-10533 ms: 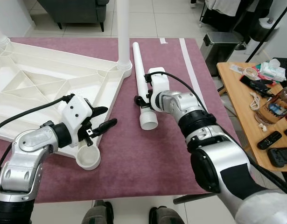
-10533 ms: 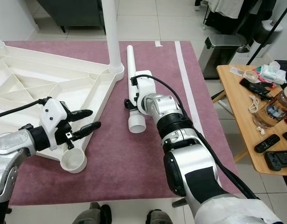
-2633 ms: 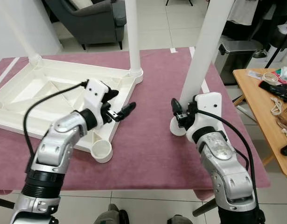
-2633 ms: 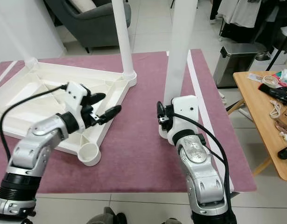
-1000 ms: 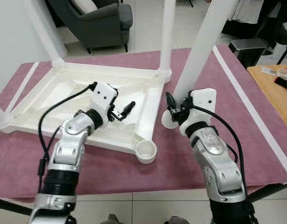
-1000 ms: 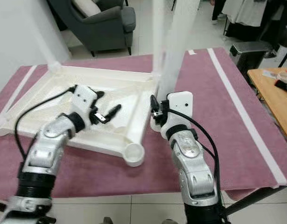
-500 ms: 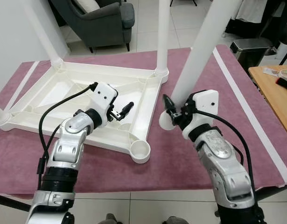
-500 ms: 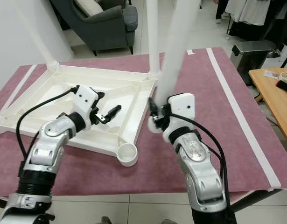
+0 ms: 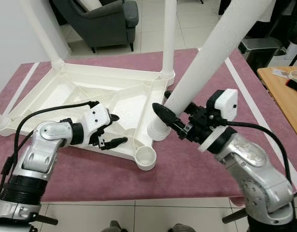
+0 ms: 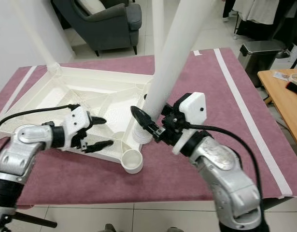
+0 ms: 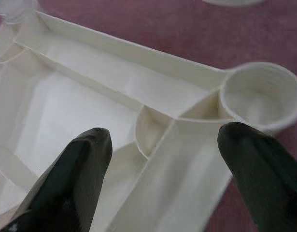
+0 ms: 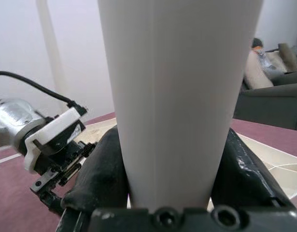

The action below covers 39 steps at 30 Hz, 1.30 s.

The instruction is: Building children table

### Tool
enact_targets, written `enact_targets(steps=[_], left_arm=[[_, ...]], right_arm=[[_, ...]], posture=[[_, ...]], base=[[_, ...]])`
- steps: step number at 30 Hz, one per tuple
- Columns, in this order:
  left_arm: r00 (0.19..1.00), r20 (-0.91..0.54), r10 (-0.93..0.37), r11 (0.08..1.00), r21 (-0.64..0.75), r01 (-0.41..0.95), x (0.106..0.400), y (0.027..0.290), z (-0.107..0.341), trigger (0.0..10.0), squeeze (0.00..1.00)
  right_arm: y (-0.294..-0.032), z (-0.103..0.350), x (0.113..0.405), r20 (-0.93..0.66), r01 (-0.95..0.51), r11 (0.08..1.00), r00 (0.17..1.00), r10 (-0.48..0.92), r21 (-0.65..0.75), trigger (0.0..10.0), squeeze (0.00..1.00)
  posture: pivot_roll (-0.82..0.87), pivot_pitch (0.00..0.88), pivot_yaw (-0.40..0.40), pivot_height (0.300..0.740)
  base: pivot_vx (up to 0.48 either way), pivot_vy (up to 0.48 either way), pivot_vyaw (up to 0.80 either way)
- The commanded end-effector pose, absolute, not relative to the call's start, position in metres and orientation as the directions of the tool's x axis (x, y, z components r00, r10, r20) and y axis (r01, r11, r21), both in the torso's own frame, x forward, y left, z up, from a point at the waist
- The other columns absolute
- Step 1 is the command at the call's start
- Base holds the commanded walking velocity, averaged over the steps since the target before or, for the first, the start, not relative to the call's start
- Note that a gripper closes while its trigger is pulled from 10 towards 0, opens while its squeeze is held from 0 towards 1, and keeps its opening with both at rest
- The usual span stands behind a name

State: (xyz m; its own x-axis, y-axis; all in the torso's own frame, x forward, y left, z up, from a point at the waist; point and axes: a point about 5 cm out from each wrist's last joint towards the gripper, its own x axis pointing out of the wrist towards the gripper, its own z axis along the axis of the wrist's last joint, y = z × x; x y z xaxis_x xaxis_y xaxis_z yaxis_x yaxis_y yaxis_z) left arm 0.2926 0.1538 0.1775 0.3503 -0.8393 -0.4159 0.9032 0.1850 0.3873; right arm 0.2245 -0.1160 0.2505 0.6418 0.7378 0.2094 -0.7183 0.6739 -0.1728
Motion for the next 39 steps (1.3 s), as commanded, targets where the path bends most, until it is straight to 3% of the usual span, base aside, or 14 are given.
enact_targets(steps=[1, 3, 10, 18, 20, 21, 22, 25, 26, 27, 32, 39], left_arm=[[0.273, -0.473, -0.838, 0.096, 0.364, 0.926, 0.292, 0.156, 0.175, 10.0, 0.0], [0.228, -0.532, -0.816, 0.023, 0.364, 0.931, 0.297, 0.156, 0.17, 10.0, 0.0], [0.187, -0.615, -0.766, -0.098, 0.399, 0.912, 0.309, 0.146, 0.155, 10.0, 0.0], [0.125, -0.622, -0.773, -0.169, 0.392, 0.904, 0.31, 0.134, 0.15, 10.0, 0.0], [0.117, -0.615, -0.78, -0.175, 0.394, 0.902, 0.31, 0.13, 0.149, 9.6, 0.0], [0.112, -0.616, -0.78, -0.186, 0.399, 0.898, 0.31, 0.127, 0.147, 8.5, 0.0], [0.105, -0.617, -0.78, -0.198, 0.403, 0.893, 0.31, 0.125, 0.145, 5.0, 0.0], [0.1, -0.616, -0.781, -0.215, 0.417, 0.883, 0.31, 0.122, 0.144, 5.3, 0.0], [0.102, -0.603, -0.791, -0.217, 0.432, 0.875, 0.31, 0.12, 0.145, 6.9, 0.0], [0.121, -0.565, -0.816, -0.192, 0.463, 0.865, 0.311, 0.118, 0.153, 10.0, 0.0], [0.132, -0.49, -0.862, -0.16, 0.51, 0.845, 0.308, 0.116, 0.172, 10.0, 0.0], [0.085, -0.537, -0.839, -0.206, 0.46, 0.864, 0.296, 0.121, 0.155, 10.0, 0.0]], right_arm=[[-0.112, 0.253, 0.221, 0.21, -0.755, 0.632, 0.599, 0.773, -0.173, 10.0, 0.0], [-0.107, 0.248, 0.222, 0.203, -0.766, 0.625, 0.595, 0.778, -0.15, 10.0, 0.0], [-0.105, 0.242, 0.221, 0.171, -0.779, 0.615, 0.594, 0.786, -0.123, 10.0, 0.0], [-0.111, 0.24, 0.224, 0.15, -0.762, 0.637, 0.62, 0.77, -0.12, 10.0, 0.0], [-0.111, 0.239, 0.223, 0.15, -0.76, 0.639, 0.623, 0.768, -0.118, 10.0, 0.0], [-0.11, 0.239, 0.224, 0.15, -0.758, 0.641, 0.625, 0.766, -0.118, 10.0, 0.0], [-0.109, 0.239, 0.224, 0.15, -0.758, 0.641, 0.625, 0.766, -0.117, 10.0, 0.0], [-0.109, 0.239, 0.223, 0.146, -0.759, 0.64, 0.625, 0.767, -0.12, 10.0, 0.0], [-0.11, 0.238, 0.223, 0.142, -0.759, 0.64, 0.625, 0.768, -0.122, 10.0, 0.0], [-0.111, 0.238, 0.223, 0.139, -0.754, 0.644, 0.63, 0.764, -0.125, 10.0, 0.0], [-0.113, 0.237, 0.223, 0.136, -0.744, 0.656, 0.642, 0.754, -0.127, 10.0, 0.0], [-0.111, 0.237, 0.223, 0.137, -0.745, 0.656, 0.642, 0.755, -0.122, 10.0, 0.0]], posture=[[-0.08, 0.1, 0.119, 0.74], [-0.08, 0.096, 0.117, 0.74], [-0.09, 0.097, 0.122, 0.74], [-0.1, 0.114, 0.127, 0.74], [-0.1, 0.124, 0.13, 0.74], [-0.1, 0.122, 0.133, 0.74], [-0.1, 0.122, 0.133, 0.74], [-0.1, 0.122, 0.134, 0.74], [-0.1, 0.118, 0.134, 0.74], [-0.11, 0.115, 0.134, 0.74], [-0.11, 0.111, 0.135, 0.74], [-0.11, 0.113, 0.132, 0.74]], base=[[0.0, 0.0, 0.0], [0.0, 0.0, 0.0], [0.0, 0.0, 0.0], [0.0, 0.0, 0.0], [0.0, 0.0, 0.0], [0.0, 0.0, 0.0], [0.0, 0.0, 0.0], [0.0, 0.0, 0.0], [0.0, 0.0, 0.0], [0.0, 0.0, 0.0], [0.0, 0.0, 0.0], [0.0, 0.0, 0.0]])
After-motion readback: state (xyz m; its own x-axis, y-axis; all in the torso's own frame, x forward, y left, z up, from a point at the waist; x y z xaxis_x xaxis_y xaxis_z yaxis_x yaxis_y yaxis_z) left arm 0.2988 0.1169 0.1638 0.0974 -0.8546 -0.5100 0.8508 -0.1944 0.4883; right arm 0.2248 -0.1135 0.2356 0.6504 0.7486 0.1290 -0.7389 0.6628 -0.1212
